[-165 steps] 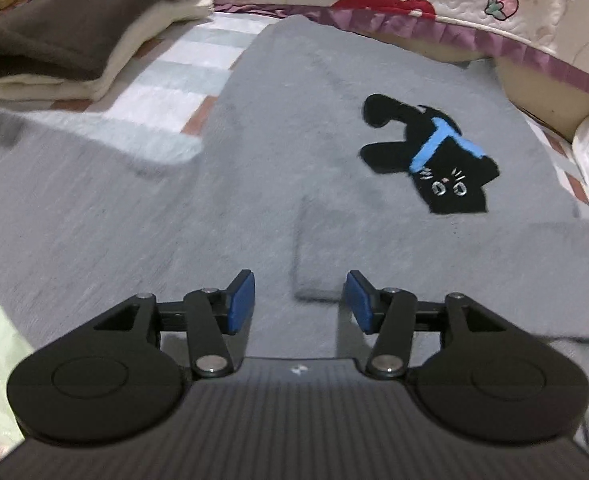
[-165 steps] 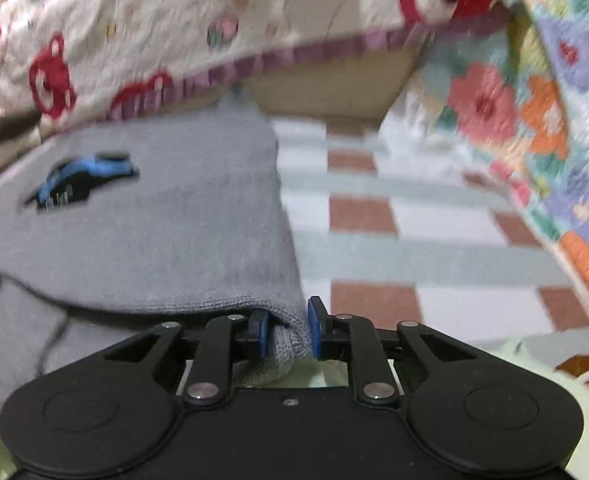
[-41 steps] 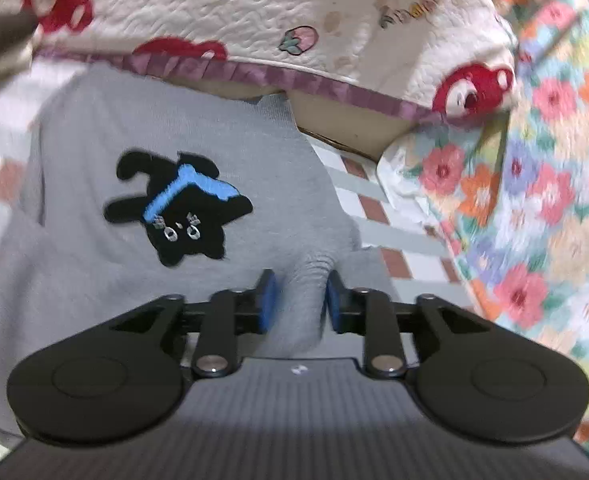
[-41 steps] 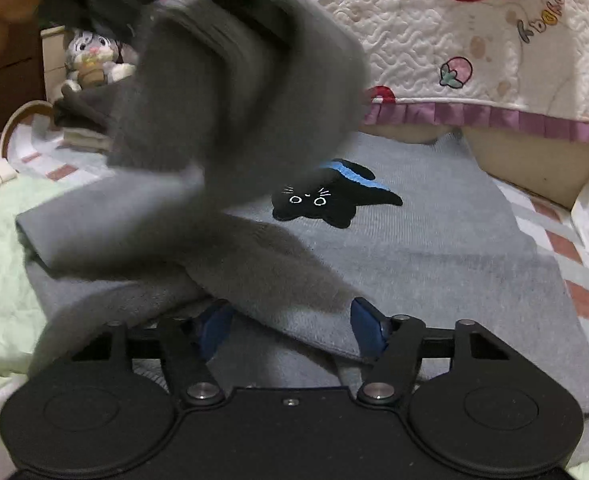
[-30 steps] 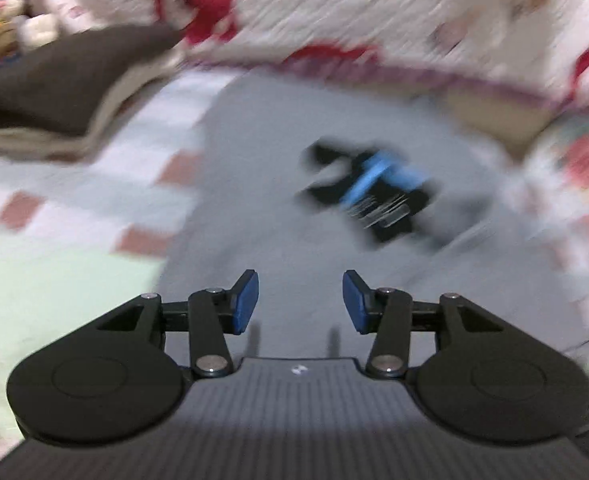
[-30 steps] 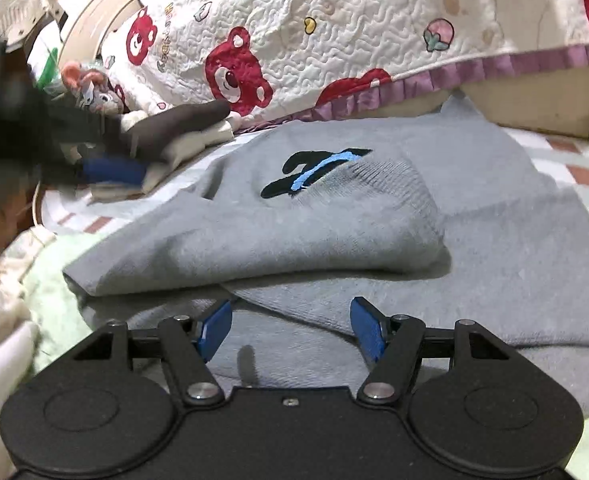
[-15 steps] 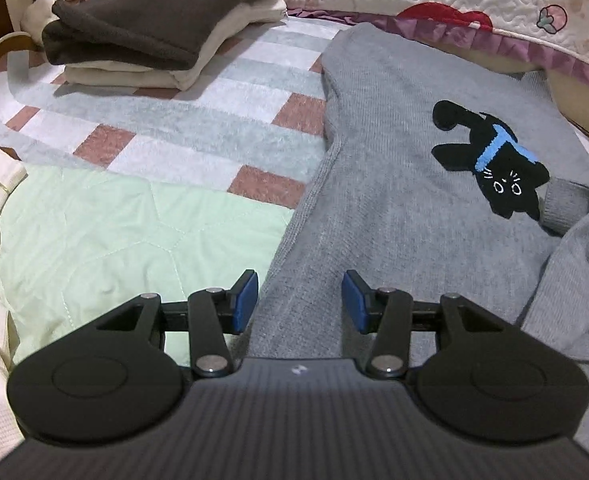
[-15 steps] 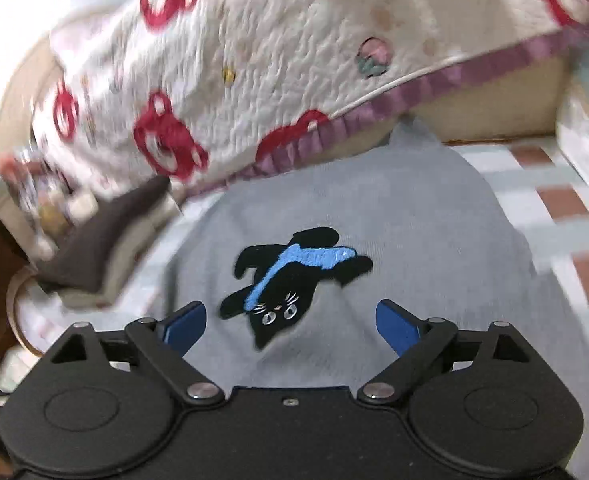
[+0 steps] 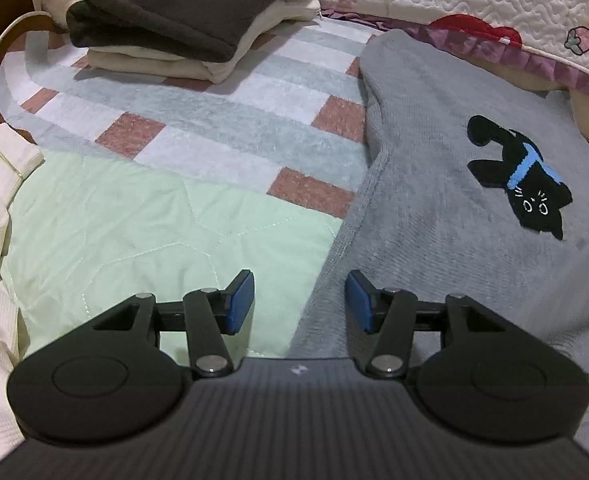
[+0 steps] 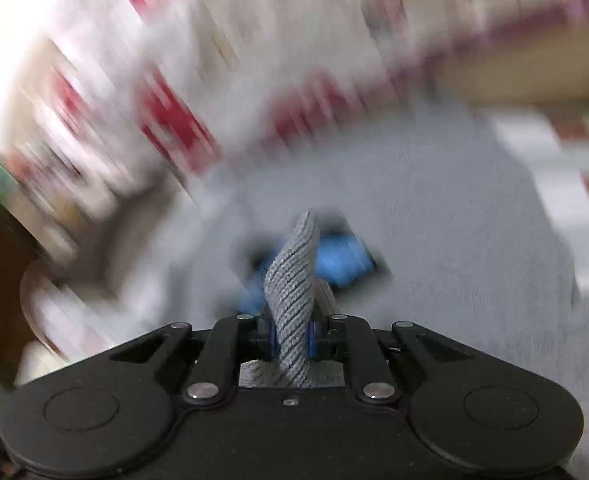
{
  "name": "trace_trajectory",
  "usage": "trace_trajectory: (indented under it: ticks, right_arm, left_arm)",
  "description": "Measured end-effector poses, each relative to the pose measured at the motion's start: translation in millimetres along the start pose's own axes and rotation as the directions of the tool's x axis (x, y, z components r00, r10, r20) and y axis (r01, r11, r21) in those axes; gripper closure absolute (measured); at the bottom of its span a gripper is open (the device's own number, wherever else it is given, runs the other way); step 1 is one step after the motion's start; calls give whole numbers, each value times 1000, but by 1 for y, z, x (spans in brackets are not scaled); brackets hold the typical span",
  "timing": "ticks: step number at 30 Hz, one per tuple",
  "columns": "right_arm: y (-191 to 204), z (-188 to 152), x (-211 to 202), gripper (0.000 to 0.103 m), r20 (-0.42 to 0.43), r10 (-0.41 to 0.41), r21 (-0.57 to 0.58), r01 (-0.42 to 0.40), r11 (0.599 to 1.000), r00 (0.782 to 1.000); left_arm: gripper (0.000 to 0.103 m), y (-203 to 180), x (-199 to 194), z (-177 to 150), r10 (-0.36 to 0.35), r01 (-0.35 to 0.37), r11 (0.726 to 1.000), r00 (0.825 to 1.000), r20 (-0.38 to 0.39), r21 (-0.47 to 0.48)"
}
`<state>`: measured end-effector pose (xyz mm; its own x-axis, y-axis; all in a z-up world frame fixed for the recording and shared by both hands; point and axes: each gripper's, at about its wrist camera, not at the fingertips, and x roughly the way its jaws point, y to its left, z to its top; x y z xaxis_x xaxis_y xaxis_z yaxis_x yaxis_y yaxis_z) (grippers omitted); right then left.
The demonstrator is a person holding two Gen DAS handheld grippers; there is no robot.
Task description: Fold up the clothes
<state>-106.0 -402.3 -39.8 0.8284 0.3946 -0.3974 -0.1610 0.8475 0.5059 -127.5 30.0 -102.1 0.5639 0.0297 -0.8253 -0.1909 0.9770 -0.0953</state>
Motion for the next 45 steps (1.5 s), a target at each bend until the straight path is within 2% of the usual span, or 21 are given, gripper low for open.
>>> trace_trajectory:
  ticks: [1,3,6,8,10,12,16,18,23,26,28,29,31,33,34,35,36,37,39,42,45]
  right_arm:
    - [9,-3,-25,87,92,7,-6,-7,1000,996]
    - [10,-21,-63,85,169,-70,62,60,996,983]
    - [-14,-68,-86,78,85,-237,155,222,963,968]
    - [-37,-99,-87,78,-14,-338,196,334,922,941]
    - [-62,-126,-86,75,-78,-377,274,384,882,923]
    - [-78,-144,-91,75,-78,-361,371,363,855,929]
    - [-79,-145,-89,68,-60,-336,381,333,863,940]
    - [-79,-141,-83,62,-64,-328,369,328,870,943]
    - [-82,-138,-86,59,-56,-330,377,326,867,942]
    - [-83,-142,-88,59,-44,-326,379,318,869,944]
    - [-85,-144,-89,58,-36,-322,398,309,864,946]
    - [-85,-145,-89,57,-31,-320,408,305,861,947]
    - [-88,-144,-89,50,-33,-298,436,282,854,954]
    - [-90,-138,-87,45,-47,-283,446,274,852,958]
    - [-91,-136,-86,45,-55,-276,451,271,851,960]
    - [-92,-133,-84,45,-65,-275,438,275,856,959]
    - [-92,-130,-80,45,-74,-276,416,282,865,958]
    - [-91,-127,-77,49,-76,-269,396,277,876,960]
    - [-87,-122,-72,92,-45,-233,351,234,907,971]
    - [-61,-107,-68,92,46,-136,207,124,971,990]
    - [-24,-91,-61,92,77,-57,42,54,998,995]
  left_arm:
    - [53,0,0,0,-1,1,1000,1000,-1,-8]
    - [53,2,0,2,-9,8,999,1000,-16,-31]
    - [53,6,-1,4,-42,36,995,997,-62,-95]
    - [53,10,-4,3,-100,82,982,990,-102,-170]
    - [53,13,-8,-4,-144,113,965,982,-120,-236]
    - [53,15,-11,-10,-190,142,943,972,-135,-301]
    - [50,20,-18,-24,-282,192,883,947,-156,-428]
    - [50,22,-22,-30,-327,213,846,931,-162,-489]
    - [50,19,-20,-55,-434,241,740,884,-173,-628]
    - [49,4,-16,-58,-403,270,765,909,-108,-585]
    - [45,-11,-3,-53,-392,319,819,918,-59,-477]
    - [47,-18,2,-50,-344,288,857,937,-60,-427]
    - [45,-24,7,-46,-266,248,892,964,4,-379]
    - [48,-25,13,-42,-265,267,889,962,58,-372]
    - [55,-22,17,-40,-263,271,885,962,73,-378]
    - [84,-19,19,-39,-244,257,891,966,81,-373]
    - [97,-16,19,-38,-229,249,897,969,96,-366]
    - [97,-12,17,-38,-219,249,901,968,121,-355]
    - [99,-2,7,-41,-183,237,896,968,174,-375]
    - [99,17,-11,-45,-107,210,869,964,244,-448]
    - [99,42,-18,-52,-52,194,803,965,258,-563]
